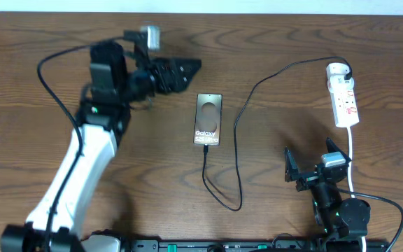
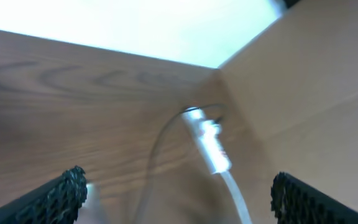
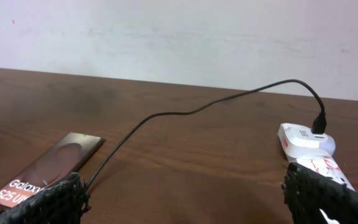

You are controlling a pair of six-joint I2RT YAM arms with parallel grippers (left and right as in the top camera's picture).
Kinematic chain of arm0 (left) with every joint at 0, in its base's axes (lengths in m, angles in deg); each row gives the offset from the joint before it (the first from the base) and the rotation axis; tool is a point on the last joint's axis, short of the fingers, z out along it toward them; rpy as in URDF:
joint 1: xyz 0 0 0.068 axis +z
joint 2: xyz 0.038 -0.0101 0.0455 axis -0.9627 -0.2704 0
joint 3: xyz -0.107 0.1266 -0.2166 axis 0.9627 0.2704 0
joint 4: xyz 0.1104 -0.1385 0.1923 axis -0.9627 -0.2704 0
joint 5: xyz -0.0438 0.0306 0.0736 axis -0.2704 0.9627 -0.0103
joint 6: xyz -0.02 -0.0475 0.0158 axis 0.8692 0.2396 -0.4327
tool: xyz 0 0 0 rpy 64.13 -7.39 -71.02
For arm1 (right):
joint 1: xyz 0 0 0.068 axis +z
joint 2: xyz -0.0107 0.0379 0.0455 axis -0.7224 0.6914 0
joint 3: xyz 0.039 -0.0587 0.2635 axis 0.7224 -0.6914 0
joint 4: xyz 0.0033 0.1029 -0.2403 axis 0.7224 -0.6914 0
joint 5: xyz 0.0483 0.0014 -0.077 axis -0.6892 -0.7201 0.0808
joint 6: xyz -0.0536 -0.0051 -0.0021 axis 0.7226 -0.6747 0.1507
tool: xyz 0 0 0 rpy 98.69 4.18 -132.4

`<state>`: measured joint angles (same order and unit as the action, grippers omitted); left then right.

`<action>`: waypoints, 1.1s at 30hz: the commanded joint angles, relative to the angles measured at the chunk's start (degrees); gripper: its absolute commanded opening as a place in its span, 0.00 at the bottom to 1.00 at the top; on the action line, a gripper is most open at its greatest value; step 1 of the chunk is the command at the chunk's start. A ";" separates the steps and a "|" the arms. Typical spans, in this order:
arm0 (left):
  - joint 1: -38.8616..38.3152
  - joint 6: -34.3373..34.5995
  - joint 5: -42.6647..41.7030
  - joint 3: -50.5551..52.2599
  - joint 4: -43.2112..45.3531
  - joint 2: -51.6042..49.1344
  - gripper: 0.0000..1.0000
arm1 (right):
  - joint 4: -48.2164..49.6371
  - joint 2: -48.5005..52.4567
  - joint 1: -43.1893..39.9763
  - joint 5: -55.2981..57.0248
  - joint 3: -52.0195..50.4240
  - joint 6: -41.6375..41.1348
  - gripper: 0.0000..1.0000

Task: Plug charger to phone and switch on socket

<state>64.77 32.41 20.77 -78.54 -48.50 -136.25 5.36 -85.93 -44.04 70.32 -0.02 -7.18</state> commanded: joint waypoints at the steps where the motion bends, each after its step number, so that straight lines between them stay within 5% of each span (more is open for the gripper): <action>1: -0.48 -7.72 16.65 6.29 -0.02 5.05 0.95 | -0.07 -0.37 0.46 -0.55 -0.26 0.04 0.99; 6: 1.09 -7.69 24.61 17.97 3.52 11.02 0.95 | -0.07 -0.37 0.46 -0.55 -0.26 0.04 0.99; 23: 7.54 -7.58 26.51 54.62 28.61 30.12 0.95 | -0.07 -0.37 0.46 -0.55 -0.26 0.04 0.99; 33: 7.76 -7.06 32.37 59.08 22.10 42.91 0.95 | -0.07 -0.37 0.46 -0.55 -0.26 0.04 0.99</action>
<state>72.07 25.70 49.18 -19.55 -24.22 -97.37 5.36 -85.96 -44.04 70.28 -0.02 -7.18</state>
